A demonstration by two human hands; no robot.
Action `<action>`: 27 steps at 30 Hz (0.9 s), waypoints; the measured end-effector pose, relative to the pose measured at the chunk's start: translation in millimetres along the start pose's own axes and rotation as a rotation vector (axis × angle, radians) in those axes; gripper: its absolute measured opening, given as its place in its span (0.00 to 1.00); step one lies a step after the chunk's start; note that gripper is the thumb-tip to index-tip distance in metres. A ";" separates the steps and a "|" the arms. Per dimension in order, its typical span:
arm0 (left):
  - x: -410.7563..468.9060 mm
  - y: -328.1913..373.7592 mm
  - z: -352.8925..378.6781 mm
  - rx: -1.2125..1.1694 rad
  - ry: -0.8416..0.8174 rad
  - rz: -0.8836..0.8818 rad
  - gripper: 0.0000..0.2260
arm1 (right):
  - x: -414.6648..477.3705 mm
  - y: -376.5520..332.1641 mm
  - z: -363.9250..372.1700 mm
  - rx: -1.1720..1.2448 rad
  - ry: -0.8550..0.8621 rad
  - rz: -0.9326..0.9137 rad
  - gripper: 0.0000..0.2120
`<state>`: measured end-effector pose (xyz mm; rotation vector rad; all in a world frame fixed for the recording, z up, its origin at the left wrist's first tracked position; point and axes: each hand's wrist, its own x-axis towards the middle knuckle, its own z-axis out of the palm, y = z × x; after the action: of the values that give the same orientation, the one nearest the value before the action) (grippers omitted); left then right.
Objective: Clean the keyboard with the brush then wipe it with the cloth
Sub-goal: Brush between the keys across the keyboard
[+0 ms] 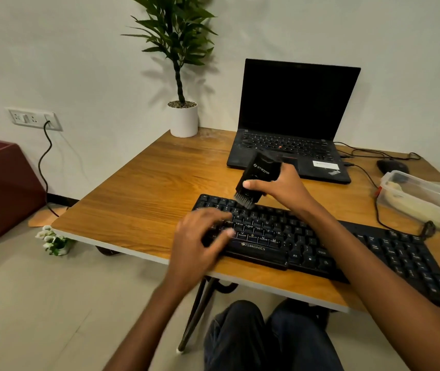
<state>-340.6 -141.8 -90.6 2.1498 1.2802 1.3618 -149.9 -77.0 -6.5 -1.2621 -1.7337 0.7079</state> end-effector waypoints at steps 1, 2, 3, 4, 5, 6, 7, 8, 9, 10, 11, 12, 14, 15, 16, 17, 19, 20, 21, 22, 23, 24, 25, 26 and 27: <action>12.1 -11.8 -13.2 -0.080 0.010 -0.100 0.14 | -0.9 -0.2 0.0 0.007 -0.010 0.004 0.12; 24.0 -24.9 -24.5 -0.163 0.009 -0.188 0.13 | -1.5 -0.3 1.3 0.010 -0.021 0.010 0.12; 36.2 -38.0 -32.4 -0.228 -0.004 -0.265 0.12 | -1.8 -1.3 3.7 0.021 -0.032 0.017 0.11; 47.7 -50.2 -35.9 -0.270 -0.041 -0.327 0.13 | -1.2 -1.2 6.0 0.036 -0.045 0.022 0.10; 57.6 -60.5 -35.8 -0.275 -0.101 -0.370 0.14 | -0.8 -0.9 7.7 0.048 -0.057 0.026 0.10; 66.3 -70.0 -32.9 -0.266 -0.164 -0.393 0.14 | 0.6 -0.6 9.0 0.048 -0.069 0.030 0.10; 73.2 -77.1 -28.6 -0.240 -0.227 -0.405 0.14 | 2.1 -1.5 9.5 0.046 -0.087 0.033 0.11; 77.8 -82.1 -24.5 -0.210 -0.279 -0.410 0.14 | 3.5 -1.3 9.9 0.041 -0.120 0.032 0.12; 79.8 -85.6 -22.1 -0.168 -0.314 -0.413 0.14 | 4.5 -0.7 11.2 0.027 -0.164 0.028 0.13; 80.9 -89.9 -20.6 -0.126 -0.332 -0.400 0.14 | 5.4 0.8 13.3 0.004 -0.207 0.022 0.16; 80.8 -92.1 -20.5 -0.092 -0.338 -0.377 0.13 | 5.4 1.3 15.7 -0.025 -0.240 0.013 0.19; 80.3 -94.8 -20.7 -0.080 -0.338 -0.356 0.13 | 6.1 1.6 17.8 -0.054 -0.256 0.004 0.21; 79.9 -97.4 -20.7 -0.075 -0.337 -0.351 0.14 | 11.6 1.4 19.3 -0.126 -0.246 -0.026 0.24; 79.9 -96.7 -20.8 -0.066 -0.334 -0.357 0.14 | 15.3 0.3 19.1 -0.155 -0.229 -0.042 0.24; 80.2 -97.0 -20.4 -0.062 -0.334 -0.355 0.14 | 18.0 -0.9 18.5 -0.146 -0.215 -0.049 0.24; 80.2 -98.7 -19.3 -0.063 -0.329 -0.349 0.13 | 19.1 -1.8 18.7 -0.110 -0.208 -0.042 0.22; 79.5 -99.1 -18.9 -0.101 -0.318 -0.338 0.12 | 18.2 -0.9 21.5 -0.071 -0.253 -0.022 0.21; 79.8 -99.9 -18.8 -0.122 -0.316 -0.336 0.12 | 16.6 0.6 23.7 -0.089 -0.283 -0.020 0.21; 79.9 -99.1 -19.4 -0.127 -0.319 -0.338 0.12 | 15.4 2.1 25.9 -0.113 -0.297 -0.022 0.20; 80.1 -99.2 -19.6 -0.120 -0.320 -0.337 0.13 | 15.0 2.8 27.0 -0.137 -0.288 -0.031 0.19; 80.1 -99.1 -19.7 -0.109 -0.318 -0.335 0.14 | 15.7 2.1 26.8 -0.159 -0.262 -0.048 0.19; 80.2 -101.0 -19.1 -0.103 -0.317 -0.329 0.14 | 16.7 1.8 26.6 -0.170 -0.229 -0.066 0.19; 80.1 -101.7 -18.8 -0.107 -0.318 -0.324 0.13 | 16.7 1.7 26.3 -0.157 -0.206 -0.078 0.19; 80.5 -103.0 -18.2 -0.114 -0.313 -0.320 0.13 | 16.0 2.0 26.3 -0.126 -0.202 -0.077 0.19; 80.9 -103.5 -17.8 -0.119 -0.309 -0.319 0.12 | 14.6 2.7 27.1 -0.100 -0.217 -0.065 0.20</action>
<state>-397.1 -22.4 -101.0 1.8857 1.3103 0.9141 -174.3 -61.3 -17.1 -1.2263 -1.9993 0.7505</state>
